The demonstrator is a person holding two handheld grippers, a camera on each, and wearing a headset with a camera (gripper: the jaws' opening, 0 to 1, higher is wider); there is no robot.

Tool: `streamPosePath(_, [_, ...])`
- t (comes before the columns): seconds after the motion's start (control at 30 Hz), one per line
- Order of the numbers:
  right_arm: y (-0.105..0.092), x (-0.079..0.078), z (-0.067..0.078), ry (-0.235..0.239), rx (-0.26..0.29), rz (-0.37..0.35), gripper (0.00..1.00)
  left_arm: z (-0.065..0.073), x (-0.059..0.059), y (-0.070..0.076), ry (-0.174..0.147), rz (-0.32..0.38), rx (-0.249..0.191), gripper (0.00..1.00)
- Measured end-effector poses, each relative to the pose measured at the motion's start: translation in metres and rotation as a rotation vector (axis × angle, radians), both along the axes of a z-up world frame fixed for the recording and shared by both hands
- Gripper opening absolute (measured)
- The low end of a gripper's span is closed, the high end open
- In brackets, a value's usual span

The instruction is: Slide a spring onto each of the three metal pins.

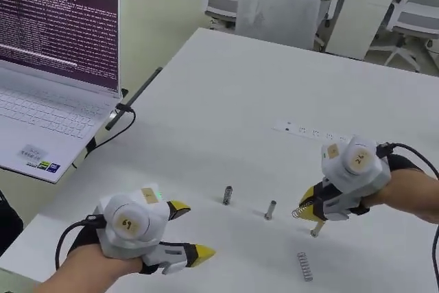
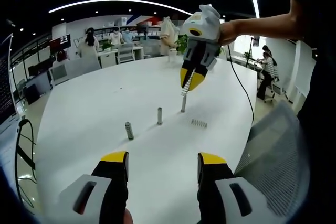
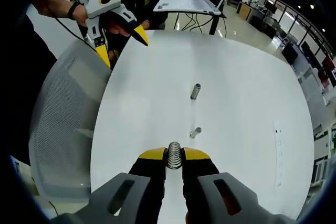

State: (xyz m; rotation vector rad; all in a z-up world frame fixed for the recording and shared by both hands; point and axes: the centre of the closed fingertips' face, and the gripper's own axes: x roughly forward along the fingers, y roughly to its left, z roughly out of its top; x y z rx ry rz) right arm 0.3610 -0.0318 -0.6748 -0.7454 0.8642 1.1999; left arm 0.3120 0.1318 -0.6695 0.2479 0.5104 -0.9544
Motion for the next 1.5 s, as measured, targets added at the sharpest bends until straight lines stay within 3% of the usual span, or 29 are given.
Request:
streamPosePath(0.93, [0.019, 0.044, -0.022, 0.021, -0.034, 0.023, 0.09, 0.002, -0.001, 0.04, 0.012, 0.098, 0.005, 0.51])
streamPosePath(1.5, [0.023, 0.049, -0.044, 0.056, -0.075, 0.067, 0.09, 0.002, -0.004, 0.055, 0.025, 0.146, 0.011, 0.5])
